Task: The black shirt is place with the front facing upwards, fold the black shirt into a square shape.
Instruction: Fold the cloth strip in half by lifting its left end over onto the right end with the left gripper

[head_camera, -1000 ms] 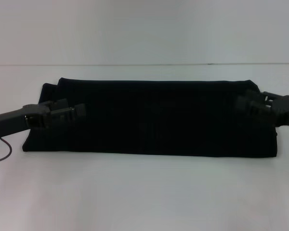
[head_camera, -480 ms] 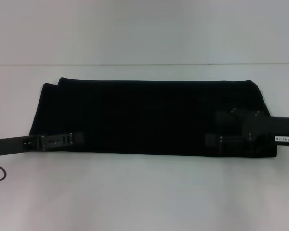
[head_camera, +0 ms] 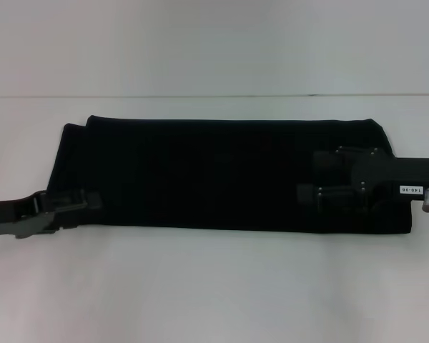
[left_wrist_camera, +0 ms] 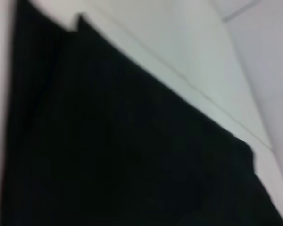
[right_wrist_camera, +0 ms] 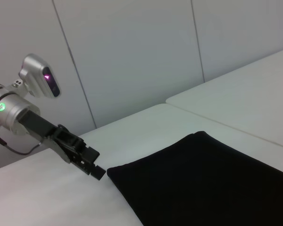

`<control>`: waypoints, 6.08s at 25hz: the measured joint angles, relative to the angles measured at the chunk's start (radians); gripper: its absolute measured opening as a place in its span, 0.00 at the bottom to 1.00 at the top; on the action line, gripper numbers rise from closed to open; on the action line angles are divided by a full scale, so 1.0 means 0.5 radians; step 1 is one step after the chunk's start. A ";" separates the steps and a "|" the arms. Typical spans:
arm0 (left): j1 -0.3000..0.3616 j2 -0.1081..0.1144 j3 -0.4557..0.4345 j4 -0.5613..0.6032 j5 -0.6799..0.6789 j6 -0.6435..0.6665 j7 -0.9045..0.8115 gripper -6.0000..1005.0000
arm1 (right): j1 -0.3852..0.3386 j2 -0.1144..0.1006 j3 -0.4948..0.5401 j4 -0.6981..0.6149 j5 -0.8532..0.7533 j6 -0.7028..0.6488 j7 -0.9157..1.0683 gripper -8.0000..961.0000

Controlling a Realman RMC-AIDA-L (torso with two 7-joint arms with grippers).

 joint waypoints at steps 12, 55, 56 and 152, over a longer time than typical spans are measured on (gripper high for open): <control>-0.077 0.058 0.000 -0.074 0.233 -0.250 -0.291 0.89 | 0.007 0.009 0.045 0.003 0.009 0.024 0.000 0.98; -0.164 0.131 -0.003 -0.202 0.354 -0.324 -0.810 0.88 | 0.011 0.023 0.222 0.003 0.009 0.098 -0.036 0.98; -0.167 0.131 -0.002 -0.211 0.353 -0.334 -0.813 0.88 | 0.011 0.024 0.222 0.003 0.009 0.103 -0.041 0.98; -0.161 0.106 0.005 -0.125 0.376 -0.634 -0.234 0.03 | -0.024 0.027 0.208 0.073 0.020 0.029 -0.004 0.98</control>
